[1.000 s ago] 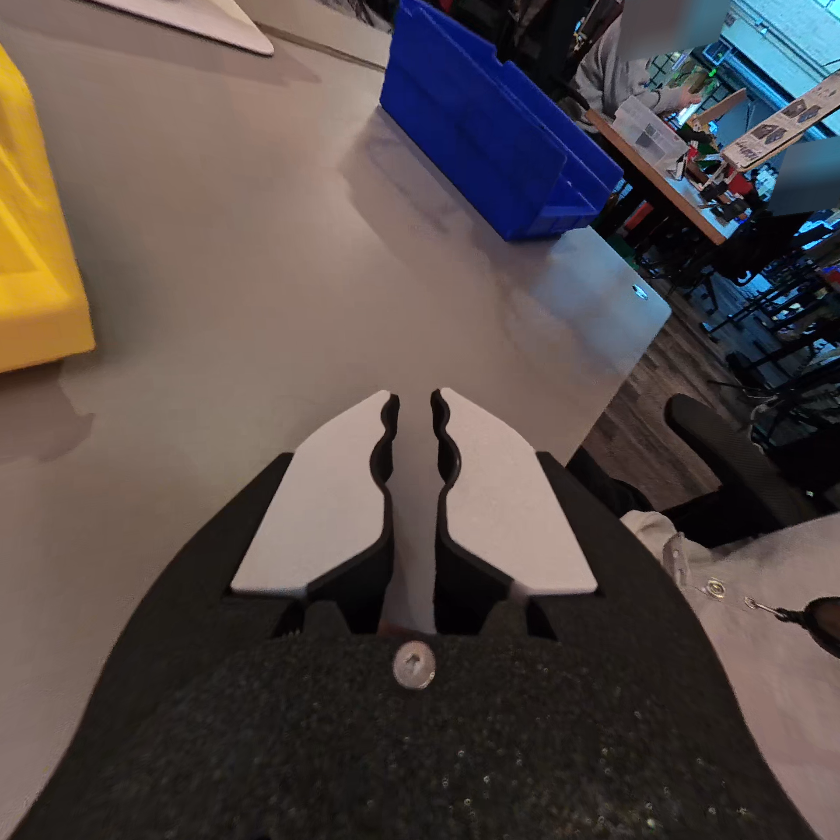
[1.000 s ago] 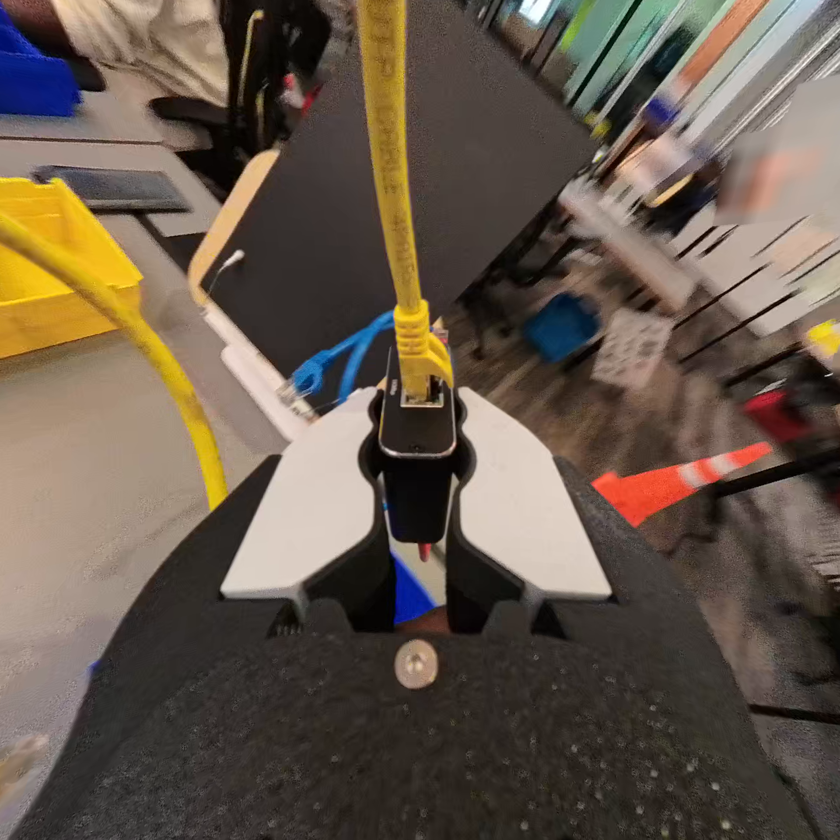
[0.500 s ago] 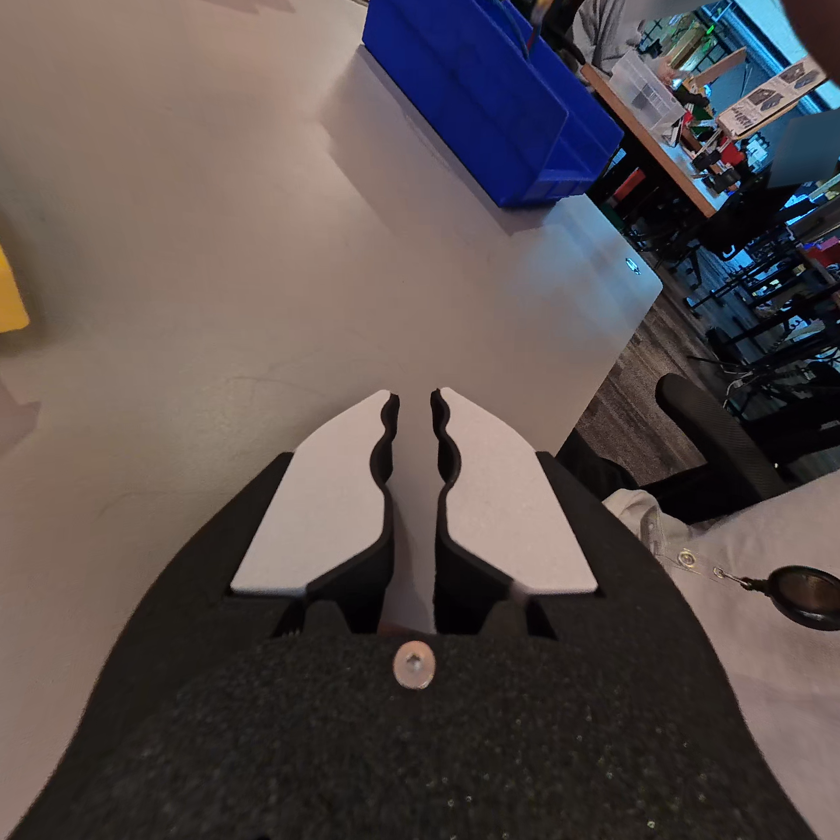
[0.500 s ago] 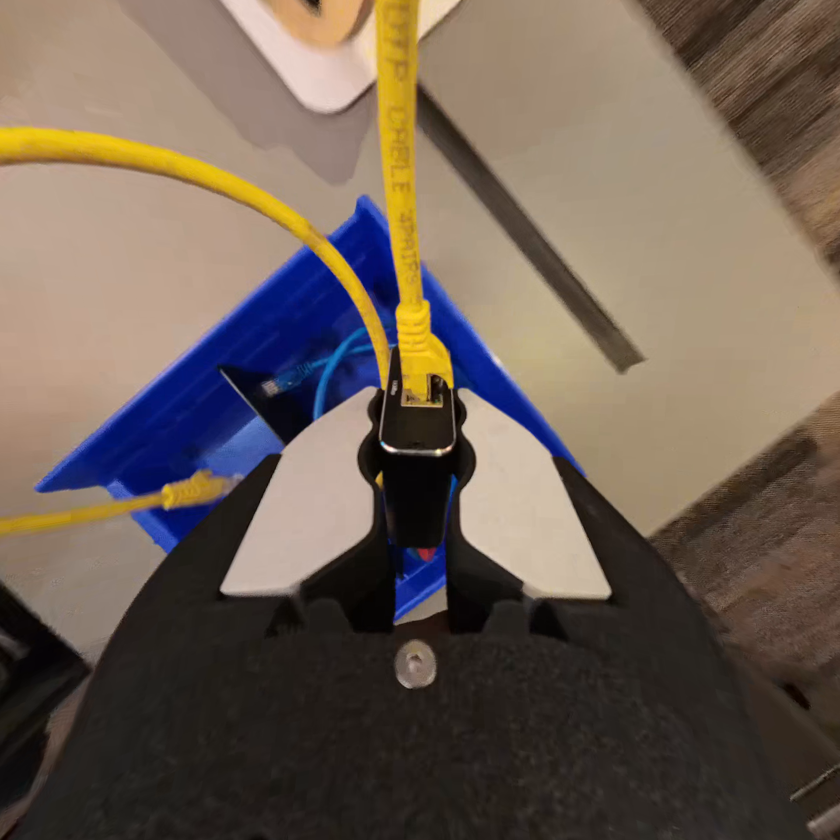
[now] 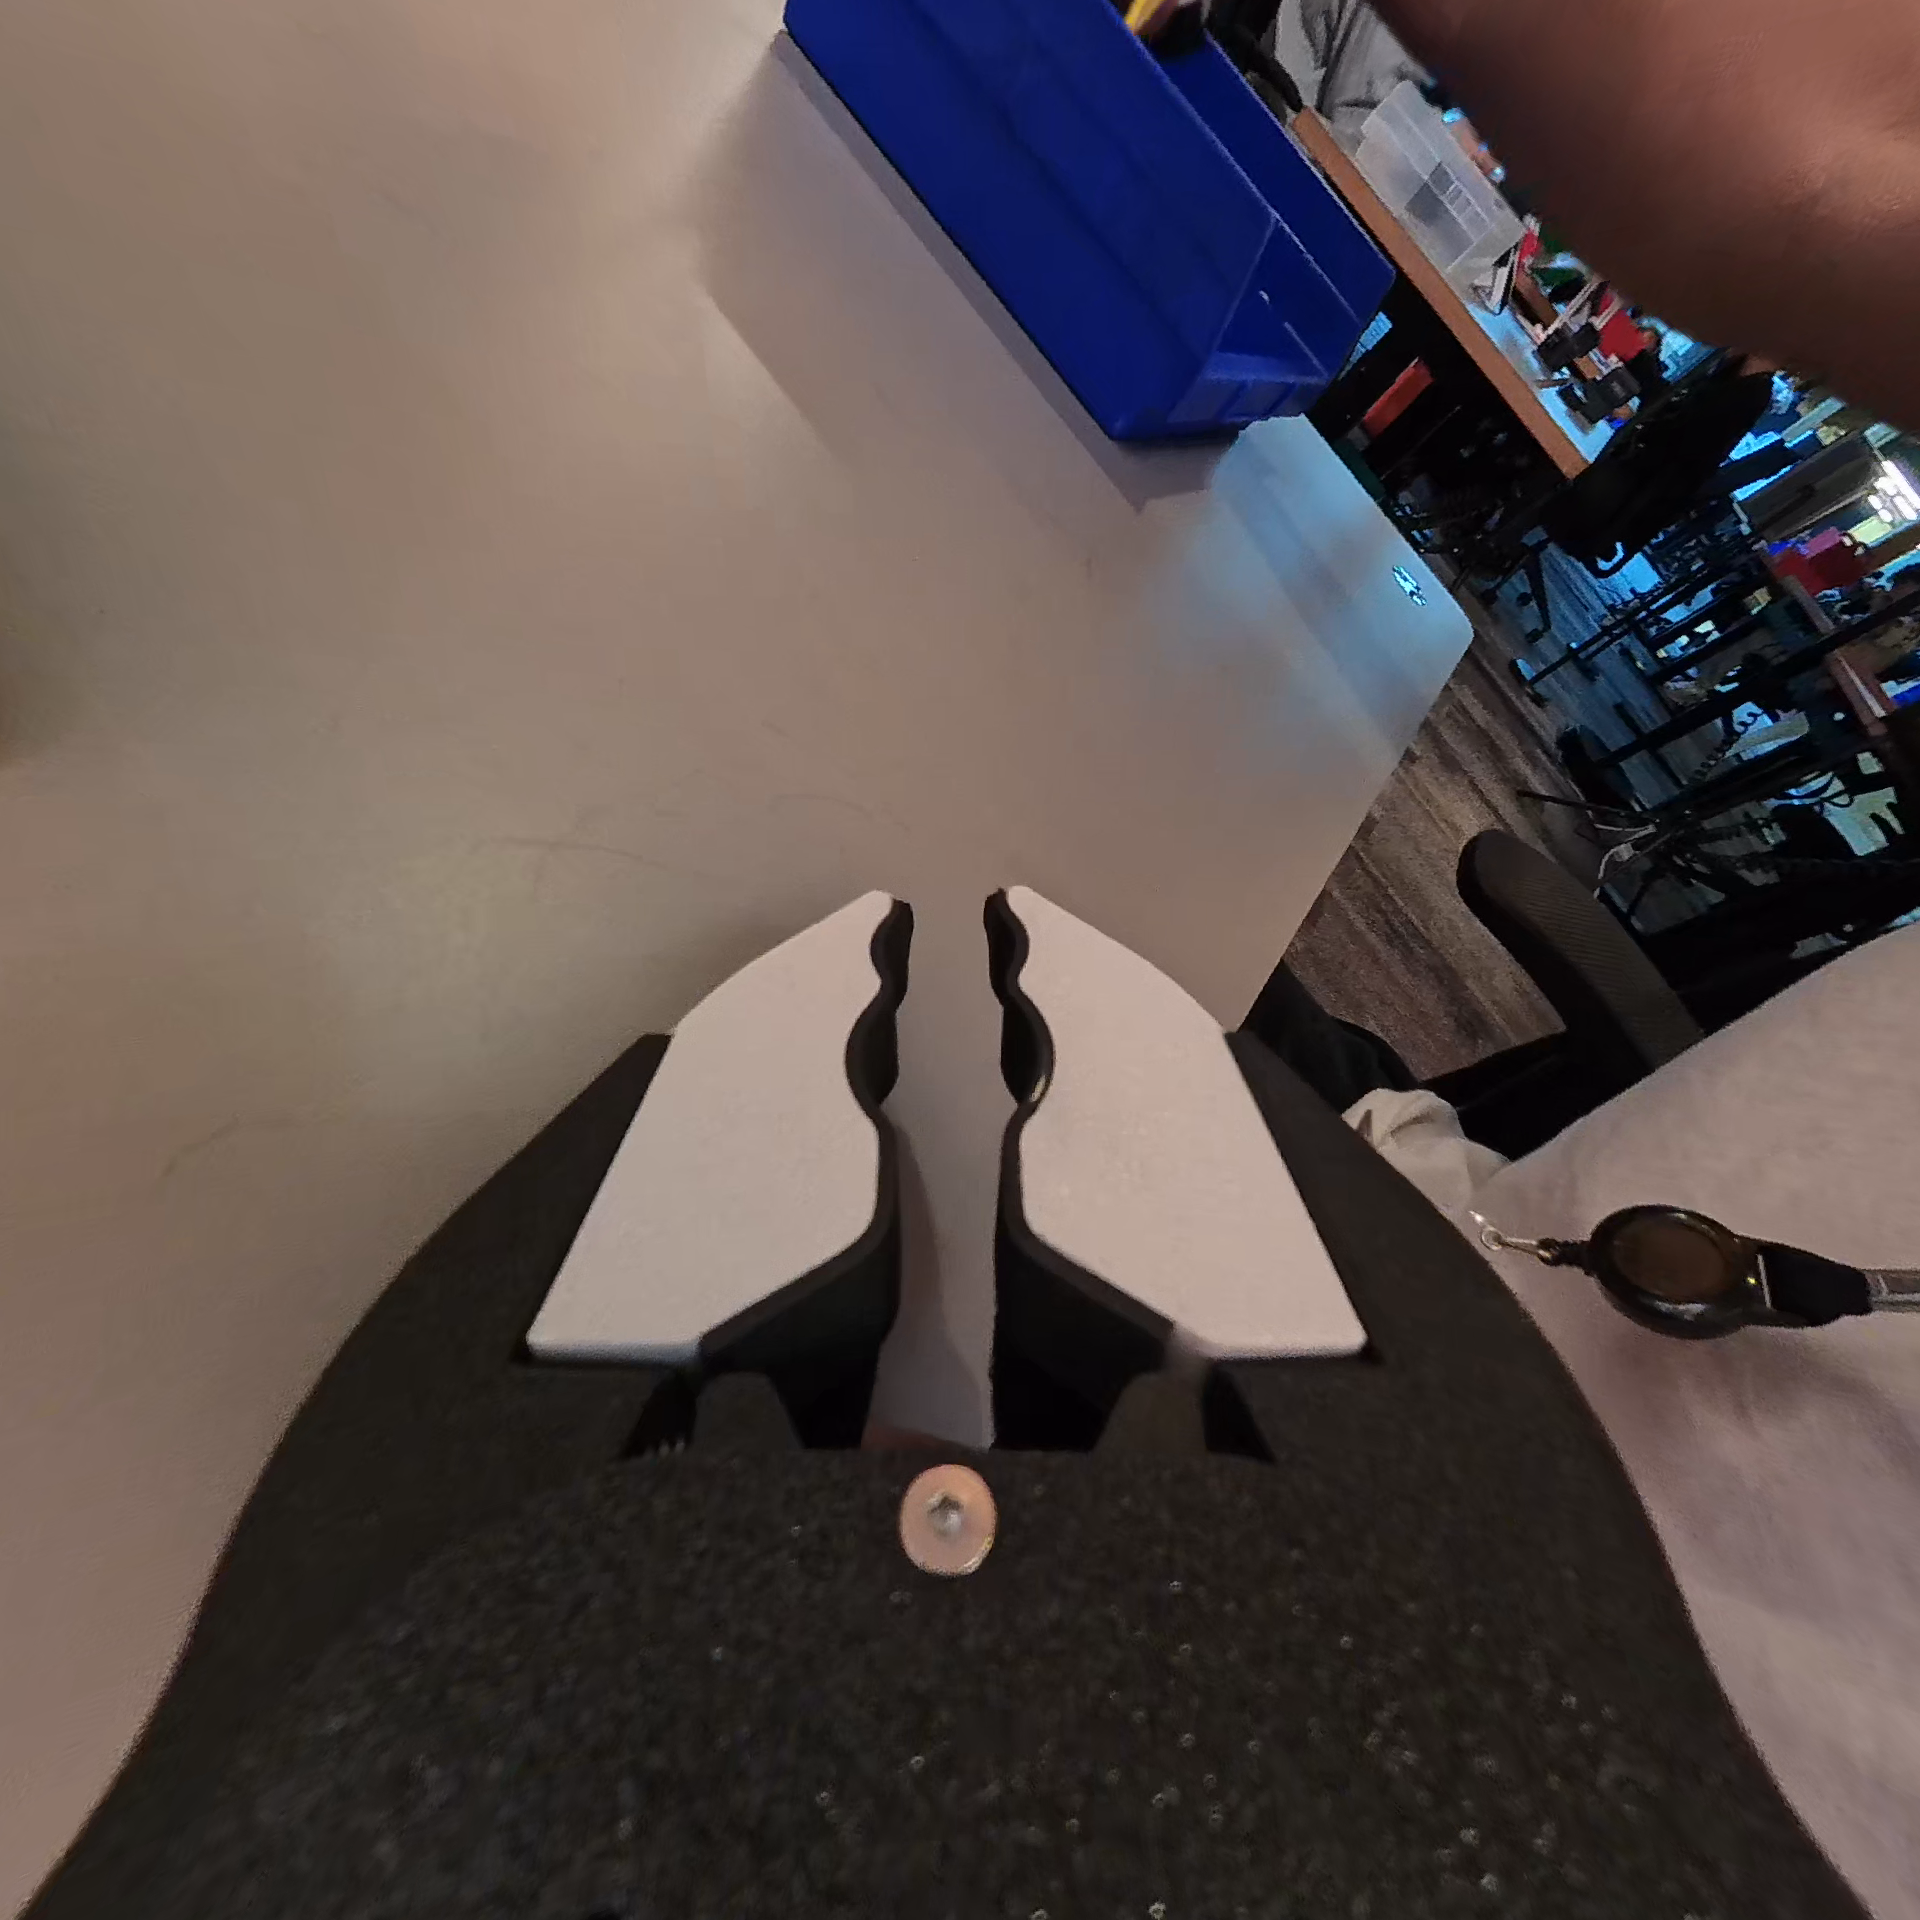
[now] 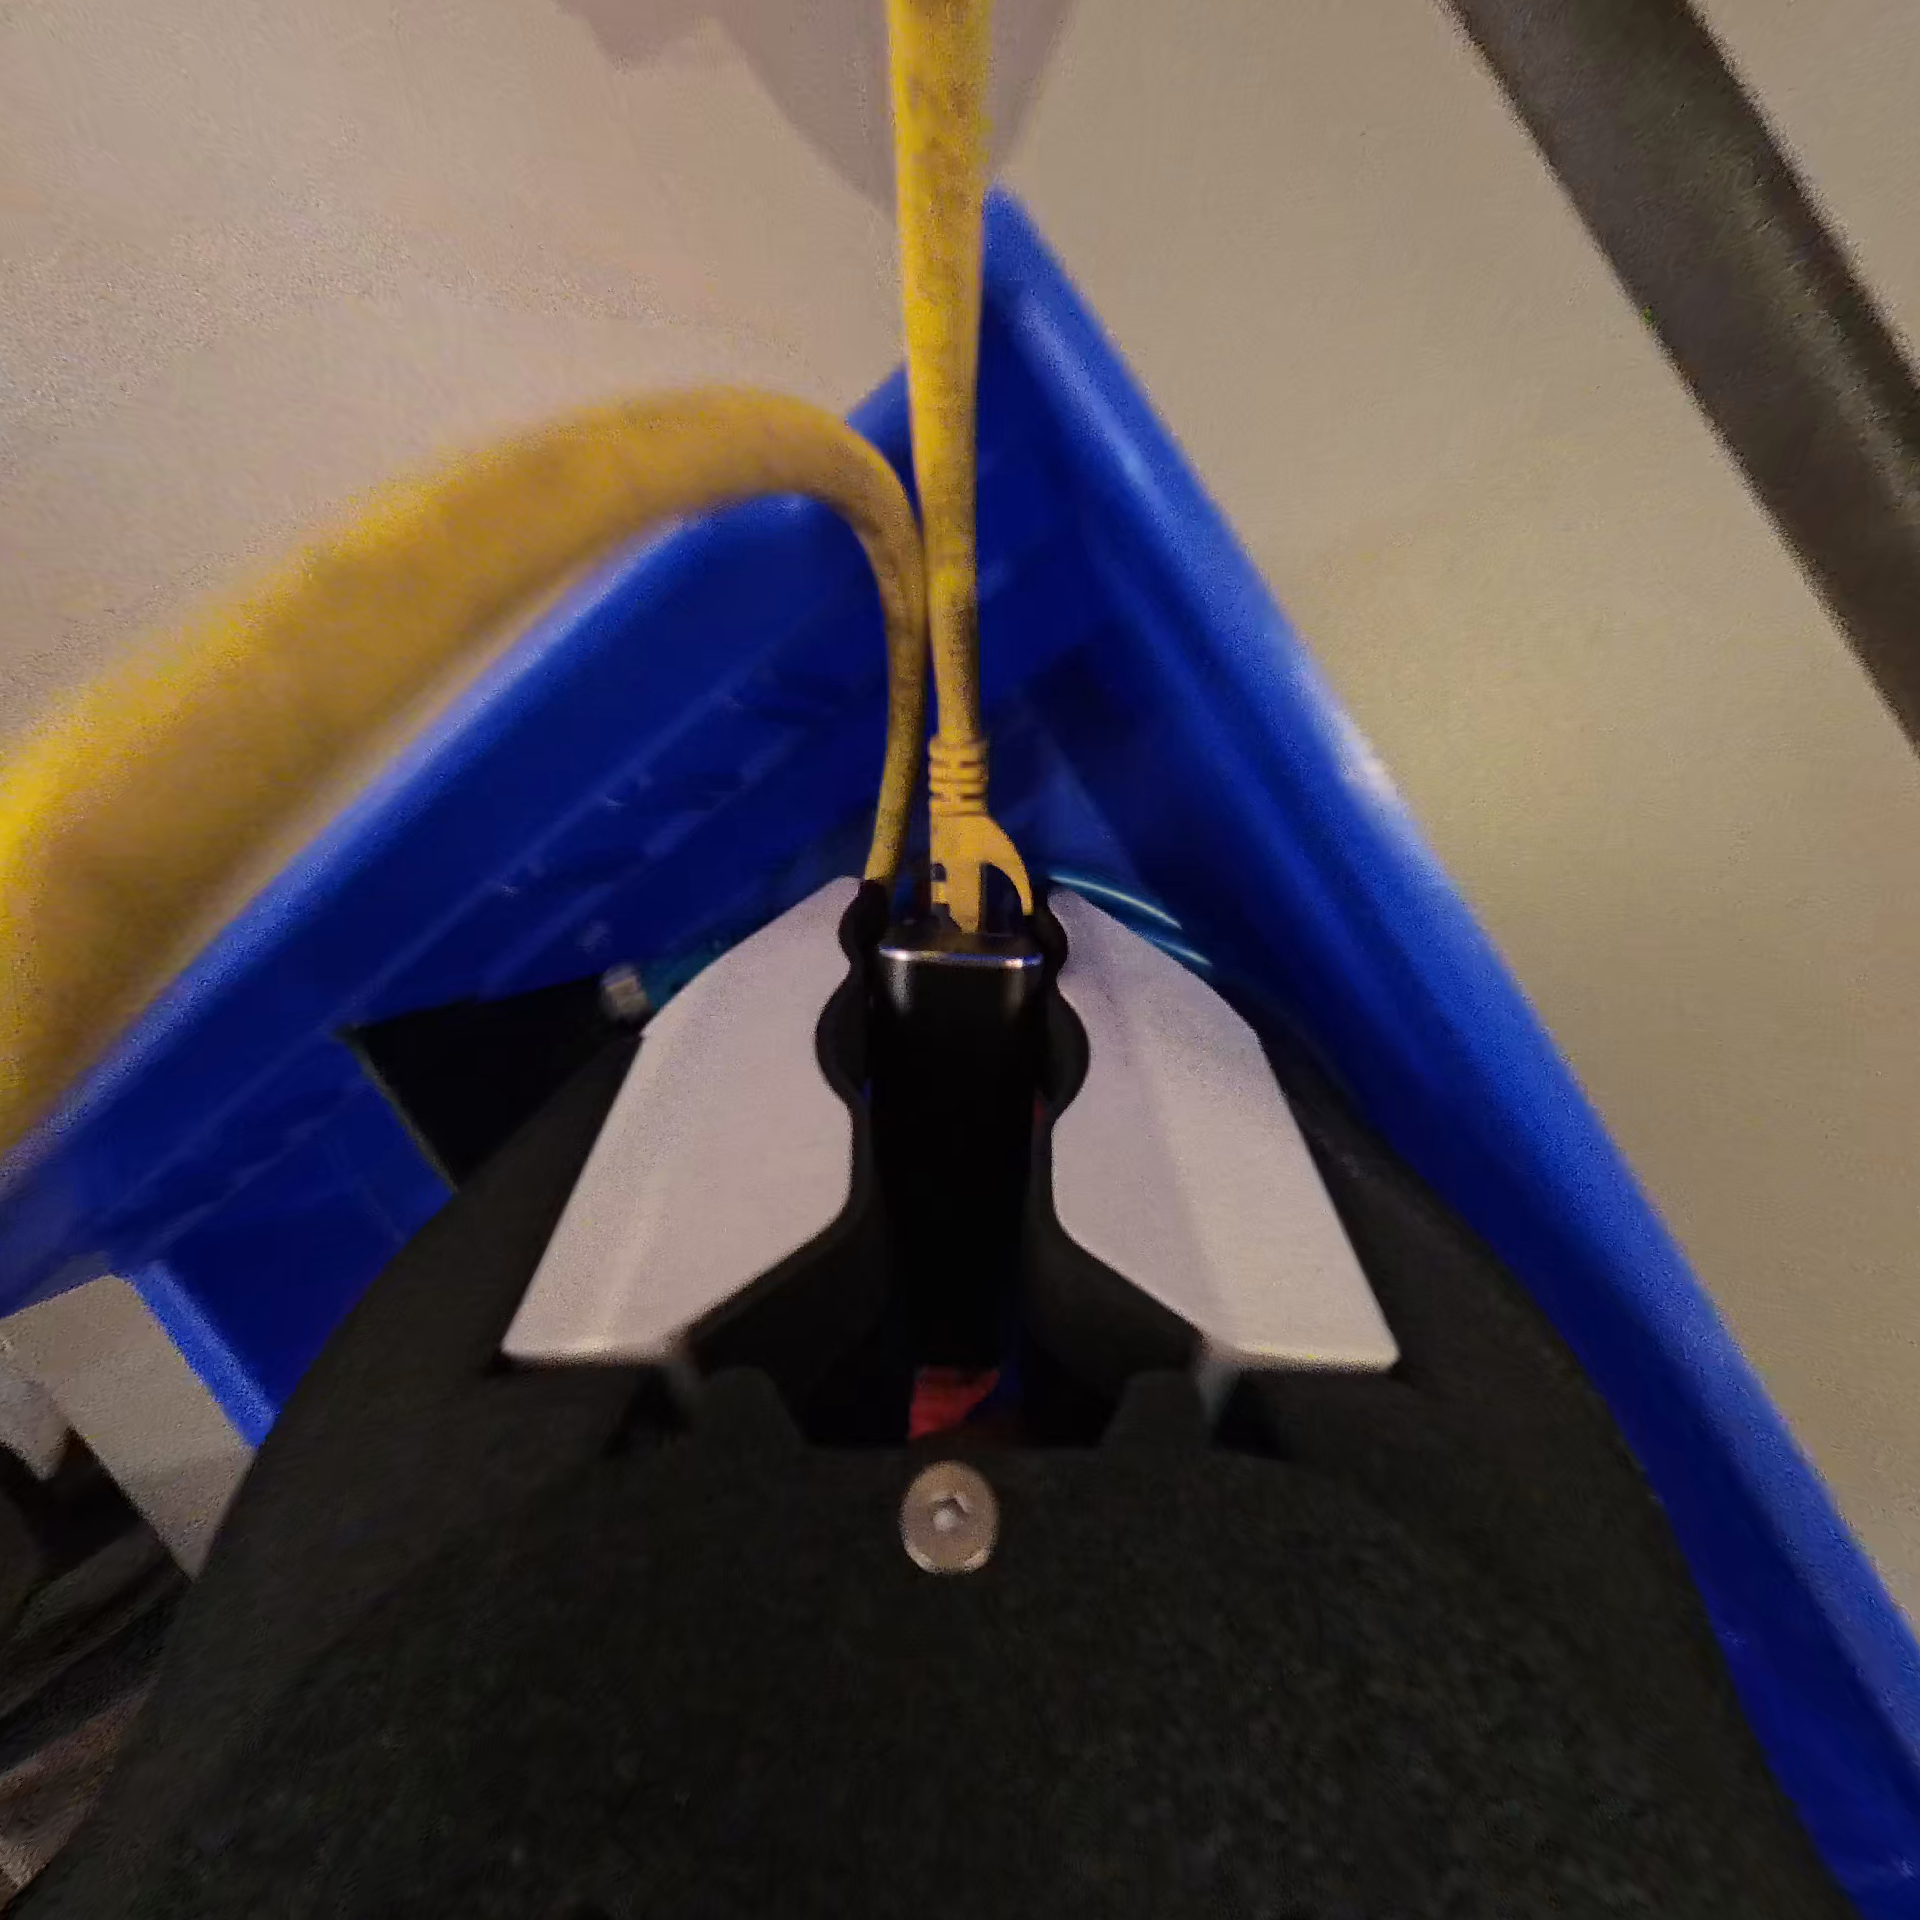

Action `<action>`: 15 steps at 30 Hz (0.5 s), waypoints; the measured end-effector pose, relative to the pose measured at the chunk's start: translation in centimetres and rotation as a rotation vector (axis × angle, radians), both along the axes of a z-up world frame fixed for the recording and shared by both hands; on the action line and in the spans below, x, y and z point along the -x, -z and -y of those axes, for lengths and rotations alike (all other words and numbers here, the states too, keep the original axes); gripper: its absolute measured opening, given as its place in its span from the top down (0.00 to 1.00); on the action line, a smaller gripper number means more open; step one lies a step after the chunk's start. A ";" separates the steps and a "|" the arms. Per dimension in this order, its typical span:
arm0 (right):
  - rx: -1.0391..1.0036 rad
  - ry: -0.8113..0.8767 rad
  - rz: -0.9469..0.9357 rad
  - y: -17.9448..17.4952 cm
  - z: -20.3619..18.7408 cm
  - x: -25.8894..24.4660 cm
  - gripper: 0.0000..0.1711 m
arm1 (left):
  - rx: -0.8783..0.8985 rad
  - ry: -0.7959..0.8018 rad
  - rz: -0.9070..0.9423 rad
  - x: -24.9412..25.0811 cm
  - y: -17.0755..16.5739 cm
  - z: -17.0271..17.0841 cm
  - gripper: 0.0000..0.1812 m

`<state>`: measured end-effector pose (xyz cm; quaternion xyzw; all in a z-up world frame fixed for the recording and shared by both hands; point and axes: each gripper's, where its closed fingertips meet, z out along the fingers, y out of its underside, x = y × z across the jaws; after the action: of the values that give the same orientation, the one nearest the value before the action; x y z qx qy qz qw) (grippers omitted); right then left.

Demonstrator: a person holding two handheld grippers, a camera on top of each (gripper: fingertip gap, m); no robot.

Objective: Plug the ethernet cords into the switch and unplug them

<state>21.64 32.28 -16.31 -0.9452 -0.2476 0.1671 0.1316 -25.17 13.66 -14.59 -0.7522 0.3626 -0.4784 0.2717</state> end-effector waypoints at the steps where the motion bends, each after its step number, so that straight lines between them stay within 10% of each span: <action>1: 0.009 -0.002 0.012 0.8 0.2 0.1 0.84 | 0.001 0.008 -0.002 -0.1 0.0 0.2 0.92; 15: 0.023 0.058 0.055 -3.4 0.1 -2.4 0.61 | -0.028 -0.004 -0.013 0.1 -0.1 0.0 0.92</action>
<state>24.01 32.16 -12.92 -0.9577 -0.2216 0.1401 0.1189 -25.26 13.71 -14.49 -0.7521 0.3698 -0.4677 0.2808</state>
